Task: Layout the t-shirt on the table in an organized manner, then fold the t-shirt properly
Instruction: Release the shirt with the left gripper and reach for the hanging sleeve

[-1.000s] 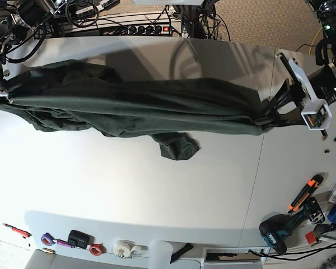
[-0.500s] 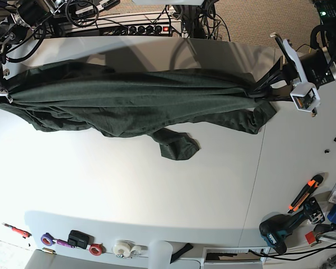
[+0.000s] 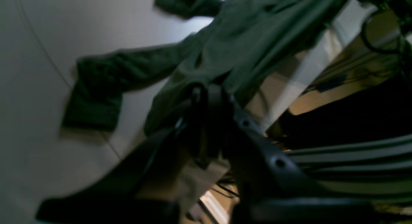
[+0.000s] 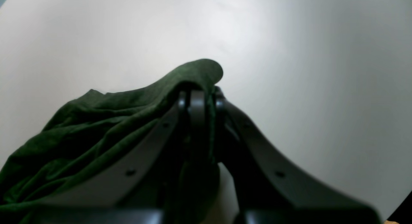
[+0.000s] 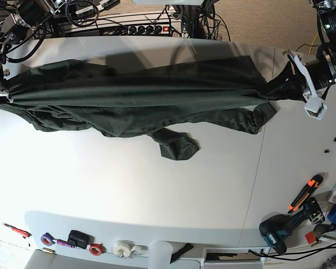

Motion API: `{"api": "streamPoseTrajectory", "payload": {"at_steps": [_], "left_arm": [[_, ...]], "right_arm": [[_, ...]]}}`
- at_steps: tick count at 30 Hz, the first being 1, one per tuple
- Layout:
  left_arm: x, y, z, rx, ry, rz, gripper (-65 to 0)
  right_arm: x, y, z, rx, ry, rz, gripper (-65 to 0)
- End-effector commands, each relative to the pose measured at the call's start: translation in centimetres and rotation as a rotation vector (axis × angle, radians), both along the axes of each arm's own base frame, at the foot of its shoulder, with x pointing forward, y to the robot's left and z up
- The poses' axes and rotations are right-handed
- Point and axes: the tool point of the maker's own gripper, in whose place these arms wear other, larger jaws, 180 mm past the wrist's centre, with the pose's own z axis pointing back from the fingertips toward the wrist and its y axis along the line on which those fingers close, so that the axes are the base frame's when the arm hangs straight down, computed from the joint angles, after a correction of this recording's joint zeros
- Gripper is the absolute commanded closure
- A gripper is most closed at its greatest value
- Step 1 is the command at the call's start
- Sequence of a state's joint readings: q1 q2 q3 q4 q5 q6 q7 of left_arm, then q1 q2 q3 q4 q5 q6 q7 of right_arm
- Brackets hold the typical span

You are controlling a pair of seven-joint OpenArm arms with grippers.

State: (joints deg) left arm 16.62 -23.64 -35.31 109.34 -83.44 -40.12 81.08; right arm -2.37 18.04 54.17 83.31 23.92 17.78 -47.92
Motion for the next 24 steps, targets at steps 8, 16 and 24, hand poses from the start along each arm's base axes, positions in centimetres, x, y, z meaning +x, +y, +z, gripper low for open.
{"api": "streamPoseTrajectory", "payload": {"at_steps": [8, 16, 24], "left_arm": [[0.5, 1.2, 0.8, 0.008, -0.017, 0.002, -32.0], [4.6, 3.7, 0.8, 0.226, -0.11, 0.063, -31.7], [9.2, 0.2, -5.5, 0.421, -0.077, -0.026, -31.7]], "right_arm": [[0.7, -1.0, 2.2, -0.054, -0.046, 0.001, 0.0], [0.7, -1.0, 2.2, -0.054, -0.047, 0.001, 0.0], [0.6, -1.0, 2.2, -0.051, -0.044, 0.001, 0.0]]}}
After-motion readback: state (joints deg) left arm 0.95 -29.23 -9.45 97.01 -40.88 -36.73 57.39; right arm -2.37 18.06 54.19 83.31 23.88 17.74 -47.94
